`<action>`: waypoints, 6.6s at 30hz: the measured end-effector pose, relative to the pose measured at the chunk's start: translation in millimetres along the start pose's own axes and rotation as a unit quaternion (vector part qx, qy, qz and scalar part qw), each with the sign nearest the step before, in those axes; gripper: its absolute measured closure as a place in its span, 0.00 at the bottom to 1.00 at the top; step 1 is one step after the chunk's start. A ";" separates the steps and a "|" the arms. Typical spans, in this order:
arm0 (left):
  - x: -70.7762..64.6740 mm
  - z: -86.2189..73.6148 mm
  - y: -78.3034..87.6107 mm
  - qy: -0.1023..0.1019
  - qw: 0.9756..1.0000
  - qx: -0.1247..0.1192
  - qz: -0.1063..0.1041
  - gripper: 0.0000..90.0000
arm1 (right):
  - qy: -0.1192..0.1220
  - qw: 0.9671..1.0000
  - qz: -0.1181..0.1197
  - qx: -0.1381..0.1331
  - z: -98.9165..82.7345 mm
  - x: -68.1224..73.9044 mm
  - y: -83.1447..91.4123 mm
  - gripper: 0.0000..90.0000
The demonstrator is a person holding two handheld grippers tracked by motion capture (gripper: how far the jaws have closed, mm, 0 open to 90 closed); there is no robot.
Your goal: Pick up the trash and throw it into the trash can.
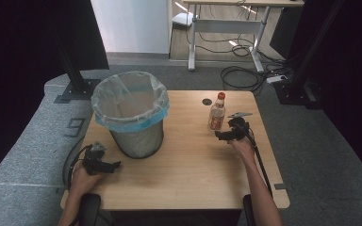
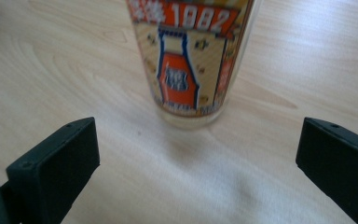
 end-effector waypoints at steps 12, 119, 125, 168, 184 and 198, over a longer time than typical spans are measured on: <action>0.0 0.0 0.0 0.000 1.000 0.000 0.000 0.00 | 0.003 1.000 -0.002 -0.015 30.7 6.2 -23.1 0.00; -3.9 3.7 -2.7 -0.007 1.000 -0.001 -0.009 0.00 | 0.098 0.988 0.118 -0.025 212.6 177.9 122.3 0.31; -4.2 3.6 -2.6 -0.008 1.000 0.000 -0.010 0.00 | 0.106 0.987 0.122 -0.024 223.4 190.8 125.0 0.31; -4.1 3.7 -2.7 -0.008 1.000 -0.002 -0.010 0.00 | 0.171 0.964 0.202 -0.007 242.0 314.3 87.9 0.31; -4.1 3.8 -2.7 -0.008 1.000 -0.002 -0.010 0.00 | 0.193 0.959 0.204 0.027 206.0 333.4 37.4 0.31; -5.4 4.3 -3.0 -0.011 1.000 -0.001 -0.012 0.00 | 0.202 0.958 0.200 0.033 200.9 327.7 31.5 0.00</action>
Point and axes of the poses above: each handheld gripper's, and its own axes: y roughly backward along the jaws, z roughly out of its top, x roughly to its left, the point moved 10 cm from there along -y, roughly forward along the jaws, and after that the axes turned 10 degrees about -y, right-handed, at the moved point
